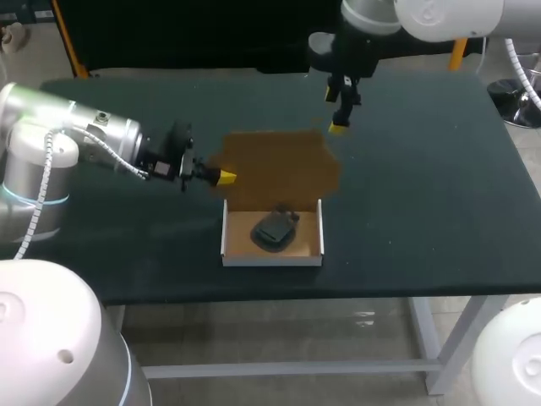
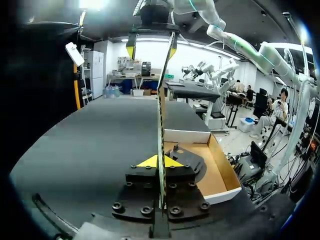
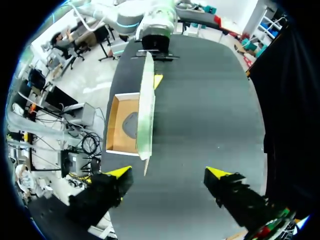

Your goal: Assemble the packaging by folding the flat box into shape, placing the metal phone stand inside, and closing the box properly

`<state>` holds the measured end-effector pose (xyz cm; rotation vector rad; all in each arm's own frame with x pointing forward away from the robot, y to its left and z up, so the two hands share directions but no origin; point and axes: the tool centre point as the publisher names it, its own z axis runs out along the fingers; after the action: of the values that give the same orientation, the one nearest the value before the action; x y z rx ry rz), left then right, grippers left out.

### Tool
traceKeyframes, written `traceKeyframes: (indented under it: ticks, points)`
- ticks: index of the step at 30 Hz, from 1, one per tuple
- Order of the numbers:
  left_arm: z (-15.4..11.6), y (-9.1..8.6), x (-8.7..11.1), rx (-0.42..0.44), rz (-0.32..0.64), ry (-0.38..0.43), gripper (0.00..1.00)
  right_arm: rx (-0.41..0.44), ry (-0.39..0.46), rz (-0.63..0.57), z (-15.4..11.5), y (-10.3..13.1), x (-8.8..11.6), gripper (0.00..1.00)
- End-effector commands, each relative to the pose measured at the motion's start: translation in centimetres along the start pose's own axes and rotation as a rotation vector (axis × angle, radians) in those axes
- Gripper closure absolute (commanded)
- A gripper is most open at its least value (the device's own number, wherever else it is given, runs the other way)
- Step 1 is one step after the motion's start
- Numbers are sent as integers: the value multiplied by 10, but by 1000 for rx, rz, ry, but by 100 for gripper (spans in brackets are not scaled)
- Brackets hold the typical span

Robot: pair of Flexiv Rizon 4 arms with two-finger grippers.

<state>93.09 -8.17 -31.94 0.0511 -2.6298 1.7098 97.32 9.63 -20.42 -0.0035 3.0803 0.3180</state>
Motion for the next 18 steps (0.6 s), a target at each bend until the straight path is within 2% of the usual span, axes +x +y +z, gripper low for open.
traceKeyframes:
  ticks: [1, 18]
  points:
    - [0, 0, 7, -5, 10, -49, 100, 8, 4, -2, -2, 3, 0, 0]
    - [-1, 5, 5, 3, 56, -75, 100, 19, -5, -33, -7, 18, 5, 0]
